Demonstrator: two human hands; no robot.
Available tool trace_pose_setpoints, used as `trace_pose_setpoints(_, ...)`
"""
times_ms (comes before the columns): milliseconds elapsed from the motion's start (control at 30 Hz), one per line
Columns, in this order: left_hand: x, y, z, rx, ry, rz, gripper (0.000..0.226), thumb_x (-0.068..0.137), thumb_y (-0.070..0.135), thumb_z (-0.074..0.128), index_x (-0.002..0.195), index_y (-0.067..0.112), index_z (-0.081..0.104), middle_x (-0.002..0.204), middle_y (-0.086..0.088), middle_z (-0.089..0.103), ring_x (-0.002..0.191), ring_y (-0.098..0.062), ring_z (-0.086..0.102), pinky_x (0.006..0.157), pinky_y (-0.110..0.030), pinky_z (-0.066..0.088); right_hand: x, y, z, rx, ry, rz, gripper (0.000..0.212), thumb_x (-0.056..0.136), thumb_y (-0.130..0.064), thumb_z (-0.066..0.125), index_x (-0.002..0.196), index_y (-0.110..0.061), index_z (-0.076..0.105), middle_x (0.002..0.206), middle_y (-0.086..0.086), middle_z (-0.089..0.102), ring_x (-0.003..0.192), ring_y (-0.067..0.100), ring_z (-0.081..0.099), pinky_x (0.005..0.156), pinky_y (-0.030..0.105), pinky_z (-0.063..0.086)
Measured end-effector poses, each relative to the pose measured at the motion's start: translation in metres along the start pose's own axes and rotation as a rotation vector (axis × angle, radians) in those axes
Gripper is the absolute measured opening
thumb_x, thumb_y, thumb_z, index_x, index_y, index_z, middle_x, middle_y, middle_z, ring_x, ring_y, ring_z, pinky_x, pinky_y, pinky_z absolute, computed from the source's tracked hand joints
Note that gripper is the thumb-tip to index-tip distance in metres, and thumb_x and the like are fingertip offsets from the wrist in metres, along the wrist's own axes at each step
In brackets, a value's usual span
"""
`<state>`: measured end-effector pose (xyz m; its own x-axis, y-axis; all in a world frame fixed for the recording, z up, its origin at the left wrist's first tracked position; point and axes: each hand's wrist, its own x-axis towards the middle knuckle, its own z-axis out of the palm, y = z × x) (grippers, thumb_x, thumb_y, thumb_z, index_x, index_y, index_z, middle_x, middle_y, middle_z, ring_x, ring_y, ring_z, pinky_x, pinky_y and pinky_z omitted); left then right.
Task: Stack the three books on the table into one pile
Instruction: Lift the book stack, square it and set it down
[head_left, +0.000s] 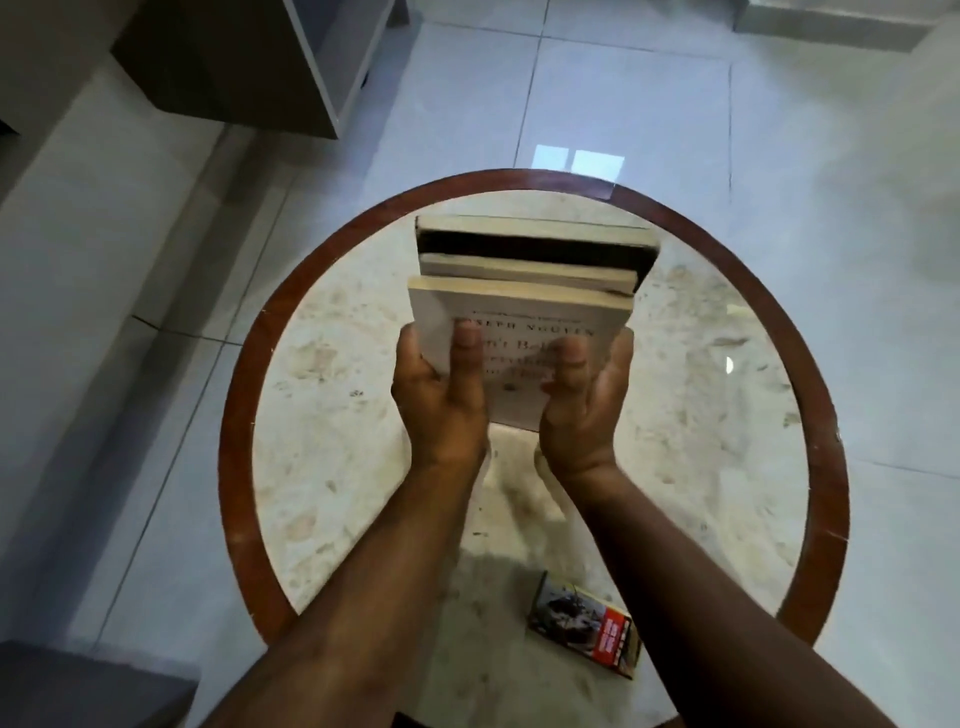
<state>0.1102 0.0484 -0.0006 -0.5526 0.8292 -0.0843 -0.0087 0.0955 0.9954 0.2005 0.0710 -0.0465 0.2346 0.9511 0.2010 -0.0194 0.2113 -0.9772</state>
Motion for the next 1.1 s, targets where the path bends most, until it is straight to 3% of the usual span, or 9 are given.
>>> trace_pose_setpoints(133,0.005,-0.011,0.002,-0.061,-0.038,-0.040,0.066,0.065,0.083,0.051,0.115,0.041,0.044,0.109,0.016,0.061,0.096,0.008,0.065,0.071,-0.011,0.054,0.000,0.008,-0.001,-0.014,0.011,-0.018,0.031,0.090,-0.074,0.047,0.114,-0.054,0.046,0.105,-0.015,0.066,0.095,0.011,0.067,0.076,0.040,0.059)
trace_pose_setpoints(200,0.007,-0.011,0.006,-0.039,-0.039,-0.057,0.046,0.075,0.076,0.053,0.107,0.044,0.047,0.104,0.017,0.063,0.091,0.005,0.067,0.071,-0.018,0.059,-0.002,0.010,-0.003,-0.056,0.011,0.084,0.042,0.086,-0.079,0.046,0.109,-0.044,0.046,0.105,-0.004,0.065,0.096,0.020,0.069,0.075,0.050,0.061)
trace_pose_setpoints(300,0.011,-0.009,0.019,0.089,-0.002,-0.105,0.023,0.088,0.063,0.045,0.101,0.044,0.048,0.104,0.009,0.066,0.084,-0.002,0.069,0.063,-0.015,0.057,0.009,0.003,-0.011,-0.190,0.042,0.146,0.048,0.083,-0.083,0.039,0.097,-0.037,0.043,0.099,0.004,0.066,0.087,0.019,0.071,0.066,0.038,0.062)
trace_pose_setpoints(433,0.014,-0.001,0.057,0.360,-0.105,-0.253,0.045,0.089,0.073,0.033,0.098,0.037,0.059,0.114,-0.006,0.064,0.081,-0.016,0.067,0.046,-0.012,0.049,0.048,-0.004,-0.051,-0.363,0.113,0.272,0.039,0.090,-0.075,0.038,0.092,-0.038,0.047,0.086,-0.005,0.069,0.073,0.000,0.071,0.053,0.013,0.052)
trace_pose_setpoints(667,-0.013,-0.010,0.120,0.642,-0.336,-0.378,0.061,0.097,0.056,0.039,0.112,0.004,0.067,0.115,-0.014,0.067,0.094,-0.027,0.065,0.077,-0.034,0.050,0.069,0.006,-0.134,-0.785,0.084,0.524,0.053,0.098,-0.061,0.041,0.117,-0.014,0.057,0.092,-0.005,0.066,0.061,0.002,0.058,0.042,0.007,0.036)
trace_pose_setpoints(733,-0.023,-0.016,0.130,0.671,-0.333,-0.410,0.057,0.098,0.052,0.041,0.115,0.003,0.065,0.120,-0.016,0.064,0.101,-0.029,0.063,0.080,-0.035,0.049,0.072,0.005,-0.146,-0.828,0.065,0.534,0.052,0.099,-0.059,0.042,0.113,-0.013,0.061,0.101,0.002,0.071,0.064,0.007,0.064,0.046,0.009,0.043)
trace_pose_setpoints(800,-0.029,-0.019,0.137,0.679,-0.296,-0.422,0.052,0.098,0.046,0.044,0.116,0.002,0.065,0.123,-0.016,0.062,0.103,-0.031,0.063,0.083,-0.037,0.051,0.078,0.005,-0.151,-0.876,0.048,0.541,0.055,0.099,-0.059,0.042,0.116,-0.011,0.064,0.113,0.008,0.069,0.080,0.017,0.070,0.064,0.025,0.058)
trace_pose_setpoints(900,-0.032,-0.023,0.142,0.765,-0.253,-0.389,0.047,0.099,0.041,0.045,0.119,0.003,0.064,0.128,-0.015,0.055,0.110,-0.034,0.057,0.077,-0.035,0.044,0.081,0.006,-0.151,-0.926,0.044,0.553,0.059,0.100,-0.058,0.042,0.116,-0.006,0.066,0.124,0.014,0.064,0.098,0.029,0.069,0.085,0.043,0.060)
trace_pose_setpoints(1100,-0.036,-0.031,0.142,0.787,-0.268,-0.324,0.051,0.096,0.052,0.044,0.113,0.008,0.065,0.125,-0.014,0.053,0.108,-0.031,0.056,0.075,-0.034,0.037,0.078,0.011,-0.153,-0.955,0.049,0.496,0.059,0.099,-0.059,0.043,0.112,-0.007,0.067,0.124,0.015,0.061,0.099,0.026,0.066,0.071,0.030,0.050)
